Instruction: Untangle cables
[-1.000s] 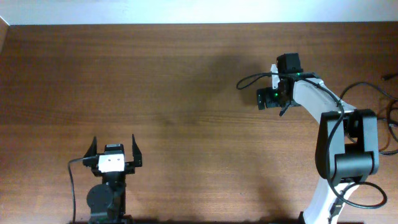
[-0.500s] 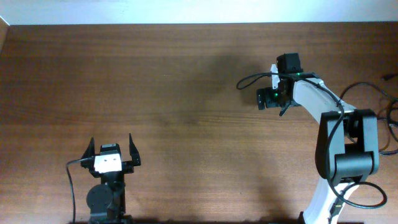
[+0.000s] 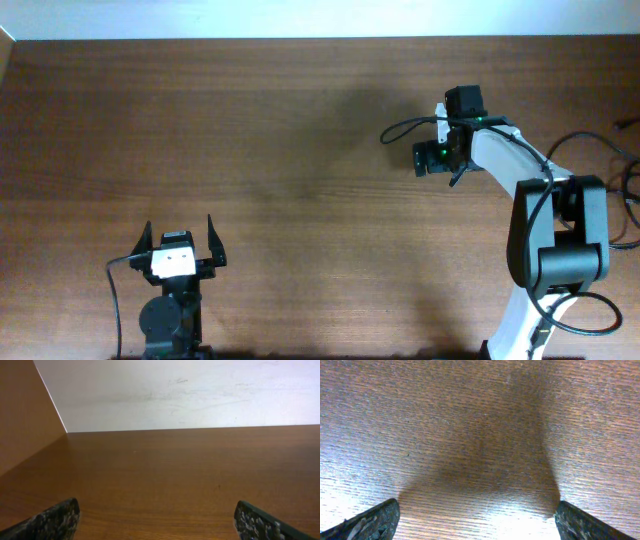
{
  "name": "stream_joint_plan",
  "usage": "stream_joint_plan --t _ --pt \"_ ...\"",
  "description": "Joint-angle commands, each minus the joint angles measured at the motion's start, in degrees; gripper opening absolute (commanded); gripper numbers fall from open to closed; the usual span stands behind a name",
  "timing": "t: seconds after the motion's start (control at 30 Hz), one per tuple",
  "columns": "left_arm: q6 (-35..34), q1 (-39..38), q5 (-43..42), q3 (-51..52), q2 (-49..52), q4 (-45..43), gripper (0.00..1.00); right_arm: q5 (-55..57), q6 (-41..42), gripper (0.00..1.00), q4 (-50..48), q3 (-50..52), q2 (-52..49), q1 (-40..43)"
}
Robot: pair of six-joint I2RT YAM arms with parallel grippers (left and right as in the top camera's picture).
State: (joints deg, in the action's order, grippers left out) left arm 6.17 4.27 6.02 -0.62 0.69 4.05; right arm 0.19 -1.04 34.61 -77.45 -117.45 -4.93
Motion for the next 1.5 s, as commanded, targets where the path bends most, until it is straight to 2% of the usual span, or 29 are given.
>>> stream_joint_plan --t 0.0,0.2,0.33,0.4,0.53,0.63,0.87,1.0,1.1,1.33,1.47 --pt "-0.7 0.2 1.3 0.1 -0.3 0.1 0.99 3.5 0.0 0.99 0.9 2.4 -4.7 -0.3" --pt "-0.7 0.2 1.3 0.1 -0.3 0.1 0.99 3.8 -0.3 0.99 0.7 2.4 -4.7 -0.3" --pt "-0.7 0.2 1.3 0.1 -0.3 0.1 0.99 6.5 -1.0 0.99 -3.6 2.4 -4.7 -0.2" --pt "-0.7 0.2 1.3 0.1 -0.3 0.1 0.99 -1.2 -1.0 0.99 -0.1 2.4 -4.1 -0.3" --pt "-0.7 0.2 1.3 0.1 -0.3 0.1 0.99 -14.8 -1.0 0.99 -5.7 2.4 -0.7 -0.4" --pt "-0.7 0.2 1.3 0.1 -0.3 0.1 0.99 -15.6 -1.0 0.99 -11.0 2.4 7.2 -2.8" --pt "-0.7 0.2 1.3 0.1 -0.3 0.1 0.99 1.2 -1.0 0.99 -16.2 2.4 28.7 -11.5" --pt "-0.7 0.2 1.3 0.1 -0.3 0.1 0.99 1.7 -1.0 0.99 -16.1 3.0 38.2 -11.5" --pt "-0.7 0.2 1.3 0.1 -0.3 0.1 0.99 6.6 -1.1 0.99 -16.1 4.8 47.0 -11.1" --pt "-0.7 0.2 1.3 0.1 -0.3 0.1 0.99 5.9 -2.0 0.99 -15.3 14.4 72.5 -5.4" --pt "-0.7 0.2 1.3 0.1 -0.3 0.1 0.99 5.9 -1.9 0.99 -10.1 15.1 81.1 -5.4"
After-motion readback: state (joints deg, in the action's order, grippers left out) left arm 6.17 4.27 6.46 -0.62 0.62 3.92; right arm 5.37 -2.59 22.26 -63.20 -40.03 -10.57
